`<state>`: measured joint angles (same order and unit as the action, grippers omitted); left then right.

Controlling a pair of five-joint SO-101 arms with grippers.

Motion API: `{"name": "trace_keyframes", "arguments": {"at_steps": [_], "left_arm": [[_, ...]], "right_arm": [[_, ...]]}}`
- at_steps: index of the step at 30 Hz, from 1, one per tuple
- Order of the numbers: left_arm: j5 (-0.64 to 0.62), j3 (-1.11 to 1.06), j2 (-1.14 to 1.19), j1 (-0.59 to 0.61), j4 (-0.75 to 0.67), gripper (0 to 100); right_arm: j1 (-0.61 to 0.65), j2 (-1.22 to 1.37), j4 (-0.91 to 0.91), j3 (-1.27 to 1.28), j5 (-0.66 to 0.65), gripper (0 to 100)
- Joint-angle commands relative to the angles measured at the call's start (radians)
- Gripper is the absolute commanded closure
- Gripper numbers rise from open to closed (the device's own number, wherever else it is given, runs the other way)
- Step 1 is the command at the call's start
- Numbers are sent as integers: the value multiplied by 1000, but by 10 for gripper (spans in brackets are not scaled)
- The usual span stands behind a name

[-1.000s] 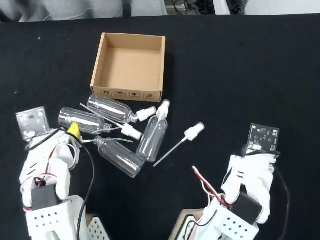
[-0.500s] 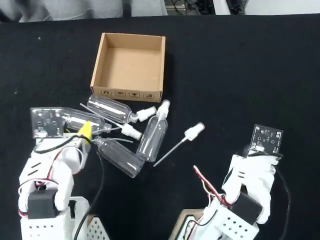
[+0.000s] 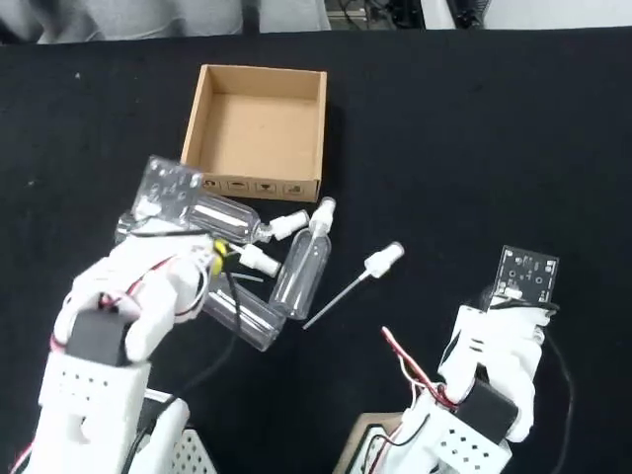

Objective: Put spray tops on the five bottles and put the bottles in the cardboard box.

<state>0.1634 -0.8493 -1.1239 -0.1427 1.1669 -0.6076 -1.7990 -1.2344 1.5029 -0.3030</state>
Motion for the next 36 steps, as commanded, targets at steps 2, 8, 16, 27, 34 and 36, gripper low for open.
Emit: {"name": "trace_keyframes", "arguments": {"at_steps": [2, 8, 16, 27, 34, 36], "left_arm": [[11, 139, 133, -65, 2, 848], [11, 236, 307, -114, 2, 852], [11, 380, 506, -197, 2, 852], [12, 575, 812, -229, 3, 846], [11, 696, 937, -231, 3, 823], [-9, 719, 973, -243, 3, 778]], "right_arm": [[-31, -81, 29, -7, 9, 910], [-29, -81, 29, -5, 8, 910], [-29, -81, 29, -5, 8, 910], [-23, -81, 29, -5, 3, 910], [-21, -81, 29, -4, 3, 910], [-21, -81, 29, -4, 3, 910]]}}
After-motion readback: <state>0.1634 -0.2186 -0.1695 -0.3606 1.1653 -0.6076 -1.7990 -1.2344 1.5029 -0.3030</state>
